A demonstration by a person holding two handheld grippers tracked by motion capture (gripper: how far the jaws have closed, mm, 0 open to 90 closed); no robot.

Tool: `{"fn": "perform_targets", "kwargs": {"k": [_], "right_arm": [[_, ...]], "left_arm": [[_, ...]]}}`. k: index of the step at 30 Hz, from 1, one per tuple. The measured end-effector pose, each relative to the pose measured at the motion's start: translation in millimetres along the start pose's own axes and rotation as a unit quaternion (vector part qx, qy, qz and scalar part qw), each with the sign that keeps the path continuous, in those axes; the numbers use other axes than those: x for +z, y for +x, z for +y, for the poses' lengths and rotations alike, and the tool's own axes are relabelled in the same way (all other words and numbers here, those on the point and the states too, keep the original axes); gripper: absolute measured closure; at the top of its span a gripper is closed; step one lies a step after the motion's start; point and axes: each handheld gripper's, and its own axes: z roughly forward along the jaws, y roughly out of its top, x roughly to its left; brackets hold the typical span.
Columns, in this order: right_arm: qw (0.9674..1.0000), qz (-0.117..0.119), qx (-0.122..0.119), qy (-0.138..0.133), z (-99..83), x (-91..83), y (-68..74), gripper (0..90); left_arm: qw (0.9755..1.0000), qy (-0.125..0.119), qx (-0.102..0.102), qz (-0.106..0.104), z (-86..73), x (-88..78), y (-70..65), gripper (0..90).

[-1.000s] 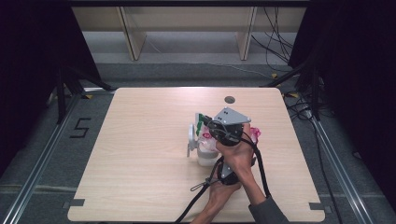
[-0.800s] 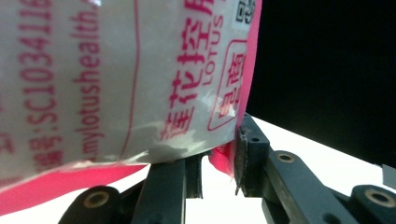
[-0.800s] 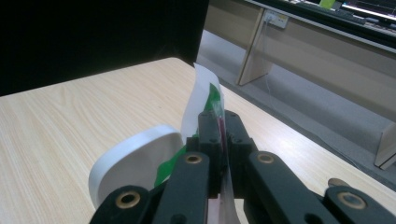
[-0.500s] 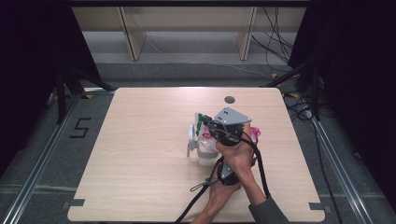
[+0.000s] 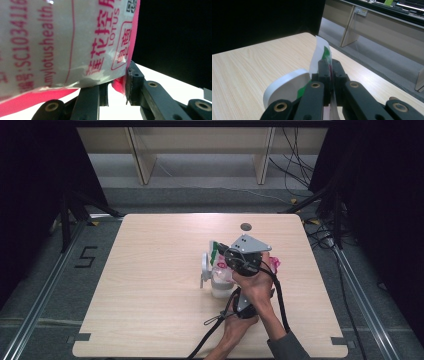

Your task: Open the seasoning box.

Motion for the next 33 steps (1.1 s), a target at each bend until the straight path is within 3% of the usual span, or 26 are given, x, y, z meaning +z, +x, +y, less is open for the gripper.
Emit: {"fn": "perform_targets", "kwargs": {"k": [2,5,8,9,13,16,17,20,24,26,29,30,31,32,33], "right_arm": [[0.9999,-0.004,-0.009,-0.005,-0.4,1.1,-2.2,89.0],[1.0000,-0.001,0.002,-0.002,-0.8,0.8,-1.3,89.1],[0.9998,-0.007,-0.013,-0.011,0.2,0.1,-4.6,89.0],[1.0000,-0.001,0.000,-0.005,-0.4,0.4,-2.8,89.0],[0.9999,-0.001,-0.011,-0.008,0.2,0.6,-3.1,89.0],[1.0000,0.000,0.000,-0.004,0.1,0.7,-0.3,89.0],[0.9999,-0.002,-0.015,-0.007,0.0,1.8,-2.0,89.0],[1.0000,0.004,-0.001,0.000,-0.9,2.5,-2.2,89.1],[1.0000,0.001,-0.003,-0.002,0.6,0.1,-0.3,89.1],[0.9998,-0.005,-0.018,-0.007,-0.4,2.6,-3.2,89.1],[1.0000,-0.002,-0.003,0.001,-0.8,2.0,-0.5,89.1],[0.9999,-0.001,-0.012,-0.001,0.2,1.3,-1.1,89.0],[1.0000,-0.003,-0.009,-0.003,0.1,1.8,0.2,89.1],[0.9996,-0.006,-0.028,-0.004,0.2,2.6,-3.3,89.1],[1.0000,-0.003,-0.007,0.002,-1.0,2.9,-1.7,89.1]], "left_arm": [[1.0000,0.003,0.001,-0.001,-0.3,-0.2,0.0,74.7],[1.0000,0.001,0.002,0.001,-0.5,0.4,0.0,74.8],[1.0000,0.001,0.003,0.000,-0.1,0.1,-0.2,74.8],[1.0000,0.001,0.002,0.000,-0.5,0.2,-0.2,74.8],[1.0000,0.000,0.002,0.000,0.4,-0.3,-0.1,74.8],[1.0000,-0.005,0.000,0.001,-0.4,0.8,0.0,74.8],[1.0000,-0.005,-0.001,0.000,-0.7,1.3,0.1,74.8],[1.0000,-0.004,0.000,0.002,-1.2,1.3,0.0,74.8],[1.0000,-0.002,0.001,-0.002,0.2,0.8,0.1,74.8],[1.0000,-0.003,-0.003,0.002,-1.4,1.6,0.0,74.8],[1.0000,-0.007,-0.003,0.000,-0.6,1.4,0.0,74.8],[1.0000,-0.002,0.006,-0.005,-0.1,0.6,0.9,74.8],[1.0000,-0.004,0.001,-0.001,-0.6,1.4,0.2,74.8],[1.0000,-0.007,-0.006,0.003,-1.3,2.1,-0.3,74.8],[1.0000,-0.006,-0.007,0.003,-1.6,2.0,-0.2,74.8]]}}
